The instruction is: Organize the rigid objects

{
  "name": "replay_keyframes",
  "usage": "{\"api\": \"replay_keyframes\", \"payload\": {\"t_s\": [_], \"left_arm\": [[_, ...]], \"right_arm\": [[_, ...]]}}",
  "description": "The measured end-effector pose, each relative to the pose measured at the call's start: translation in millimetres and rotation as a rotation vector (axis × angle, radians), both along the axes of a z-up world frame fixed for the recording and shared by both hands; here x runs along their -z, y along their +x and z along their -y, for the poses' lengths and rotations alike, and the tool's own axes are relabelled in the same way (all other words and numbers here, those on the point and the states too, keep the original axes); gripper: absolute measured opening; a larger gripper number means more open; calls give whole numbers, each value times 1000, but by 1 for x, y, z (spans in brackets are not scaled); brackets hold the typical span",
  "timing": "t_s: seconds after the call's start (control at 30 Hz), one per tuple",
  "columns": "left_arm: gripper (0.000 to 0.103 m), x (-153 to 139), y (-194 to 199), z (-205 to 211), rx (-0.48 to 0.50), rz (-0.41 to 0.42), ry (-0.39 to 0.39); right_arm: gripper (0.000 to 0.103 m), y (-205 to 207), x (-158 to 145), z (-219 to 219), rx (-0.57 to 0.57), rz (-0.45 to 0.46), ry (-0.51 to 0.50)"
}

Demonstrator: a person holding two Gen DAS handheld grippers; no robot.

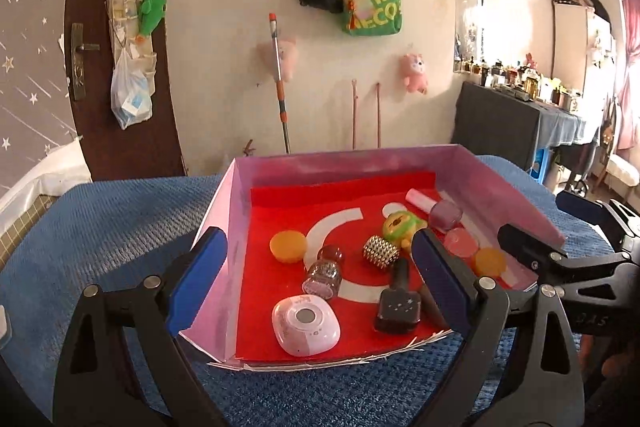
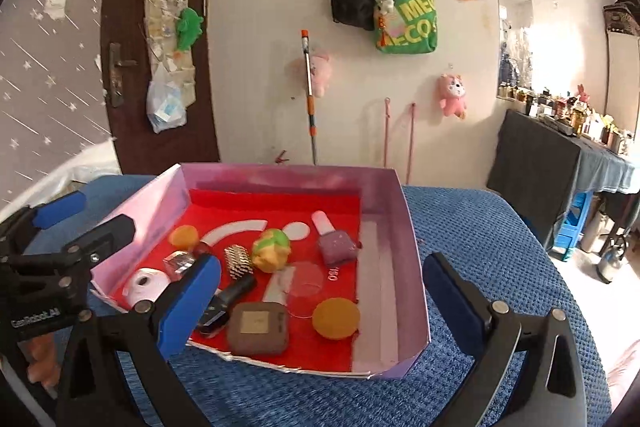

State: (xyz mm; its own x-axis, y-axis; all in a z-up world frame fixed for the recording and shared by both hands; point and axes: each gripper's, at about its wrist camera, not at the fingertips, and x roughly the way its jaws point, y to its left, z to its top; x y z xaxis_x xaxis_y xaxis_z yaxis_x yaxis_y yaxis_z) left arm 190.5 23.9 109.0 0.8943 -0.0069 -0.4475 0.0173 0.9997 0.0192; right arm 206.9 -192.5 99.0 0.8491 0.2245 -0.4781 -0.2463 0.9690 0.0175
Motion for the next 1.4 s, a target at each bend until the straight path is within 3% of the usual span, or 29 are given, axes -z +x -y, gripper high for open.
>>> {"api": "replay_keyframes", "payload": {"t_s": [0.6, 1.4], "left_arm": [[95, 34, 27, -12, -16, -124, -39], [95, 34, 31, -9, -17, -133, -29]], "right_arm": [[103, 17, 24, -2, 37, -25, -32], [103, 18, 26, -7, 59, -18, -67]]}}
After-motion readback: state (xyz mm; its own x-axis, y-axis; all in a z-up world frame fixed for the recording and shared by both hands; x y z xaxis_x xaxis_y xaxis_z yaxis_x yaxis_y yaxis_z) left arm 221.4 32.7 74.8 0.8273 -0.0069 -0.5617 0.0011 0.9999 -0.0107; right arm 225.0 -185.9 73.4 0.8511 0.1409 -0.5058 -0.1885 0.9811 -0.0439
